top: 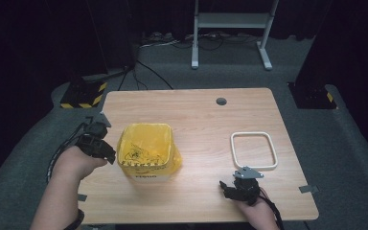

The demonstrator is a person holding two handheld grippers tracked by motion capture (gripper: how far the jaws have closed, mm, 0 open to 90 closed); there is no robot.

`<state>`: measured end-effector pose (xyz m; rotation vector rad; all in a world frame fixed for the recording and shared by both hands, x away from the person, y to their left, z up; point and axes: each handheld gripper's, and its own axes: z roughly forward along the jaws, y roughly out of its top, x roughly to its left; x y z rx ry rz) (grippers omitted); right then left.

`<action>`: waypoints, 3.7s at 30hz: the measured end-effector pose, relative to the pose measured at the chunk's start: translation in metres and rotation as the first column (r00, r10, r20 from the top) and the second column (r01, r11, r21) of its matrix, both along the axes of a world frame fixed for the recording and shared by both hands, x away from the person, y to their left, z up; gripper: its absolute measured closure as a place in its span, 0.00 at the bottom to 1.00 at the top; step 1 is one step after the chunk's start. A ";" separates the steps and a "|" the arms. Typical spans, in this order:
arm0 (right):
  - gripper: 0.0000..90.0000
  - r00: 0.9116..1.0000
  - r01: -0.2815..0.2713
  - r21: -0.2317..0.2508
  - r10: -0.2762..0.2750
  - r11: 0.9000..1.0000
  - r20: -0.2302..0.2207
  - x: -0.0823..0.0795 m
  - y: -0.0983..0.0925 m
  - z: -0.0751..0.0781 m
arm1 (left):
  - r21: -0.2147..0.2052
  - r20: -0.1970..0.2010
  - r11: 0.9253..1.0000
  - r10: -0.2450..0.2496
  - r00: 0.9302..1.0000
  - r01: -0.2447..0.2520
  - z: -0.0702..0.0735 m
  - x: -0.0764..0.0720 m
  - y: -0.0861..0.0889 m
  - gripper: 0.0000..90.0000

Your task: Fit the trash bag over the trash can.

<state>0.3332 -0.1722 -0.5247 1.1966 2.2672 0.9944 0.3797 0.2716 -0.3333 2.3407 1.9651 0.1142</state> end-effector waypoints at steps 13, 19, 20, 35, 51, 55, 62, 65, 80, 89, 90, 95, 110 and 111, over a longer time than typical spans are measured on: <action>0.30 1.000 0.003 0.002 -0.003 1.000 0.001 0.000 0.000 0.000 | -0.006 0.051 0.999 -0.041 0.998 0.041 0.019 0.014 -0.036 0.58; 0.31 1.000 0.001 0.002 -0.001 1.000 0.002 0.000 0.000 0.000 | -0.016 0.037 0.999 -0.051 0.998 0.052 0.012 0.019 -0.042 0.61; 0.31 1.000 0.001 0.002 -0.001 1.000 0.002 0.000 0.000 0.000 | -0.007 0.033 0.998 -0.061 0.998 0.061 0.011 0.019 -0.042 0.63; 0.34 1.000 -0.017 -0.001 0.017 1.000 0.011 0.000 0.000 0.000 | 0.035 -0.100 0.996 -0.083 0.991 0.087 -0.033 0.030 -0.065 0.72; 0.35 1.000 -0.027 -0.001 0.027 1.000 0.013 0.000 0.000 0.000 | 0.028 -0.176 0.996 -0.082 0.981 0.089 -0.063 0.037 -0.065 0.86; 0.35 1.000 -0.028 0.000 0.028 1.000 0.012 0.000 0.000 0.000 | 0.041 -0.184 0.993 -0.102 0.978 0.111 -0.066 0.039 -0.067 0.89; 0.36 1.000 -0.029 -0.002 0.029 1.000 0.014 0.000 0.000 0.000 | 0.047 -0.189 0.991 -0.115 0.975 0.126 -0.064 0.041 -0.071 0.80; 0.36 1.000 -0.028 -0.002 0.028 1.000 0.013 0.000 0.001 0.000 | 0.063 -0.163 0.990 -0.117 0.980 0.129 -0.049 0.040 -0.073 0.75; 0.36 0.999 -0.031 -0.012 0.031 0.999 0.025 -0.001 0.002 0.000 | -0.022 -0.097 0.973 -0.232 0.968 0.231 0.001 0.032 -0.143 0.78; 0.36 0.999 -0.032 -0.011 0.032 0.999 0.024 -0.001 0.002 0.000 | -0.039 -0.160 0.970 -0.242 0.957 0.239 -0.042 0.042 -0.160 0.84; 0.36 0.999 -0.032 -0.011 0.033 0.999 0.024 -0.001 0.002 0.000 | -0.045 -0.162 0.971 -0.240 0.957 0.236 -0.045 0.043 -0.159 0.83; 0.36 0.999 -0.034 -0.010 0.034 0.999 0.023 0.000 0.002 0.000 | -0.067 -0.177 0.973 -0.228 0.957 0.220 -0.057 0.049 -0.152 0.82; 0.36 0.999 -0.035 -0.001 0.035 0.999 0.014 0.001 0.001 0.000 | -0.051 -0.018 0.983 -0.176 0.984 0.175 -0.021 0.098 -0.140 0.88; 0.37 0.999 -0.036 -0.002 0.036 0.999 0.015 0.001 0.001 0.000 | -0.049 -0.020 0.982 -0.181 0.983 0.180 -0.026 0.103 -0.141 0.88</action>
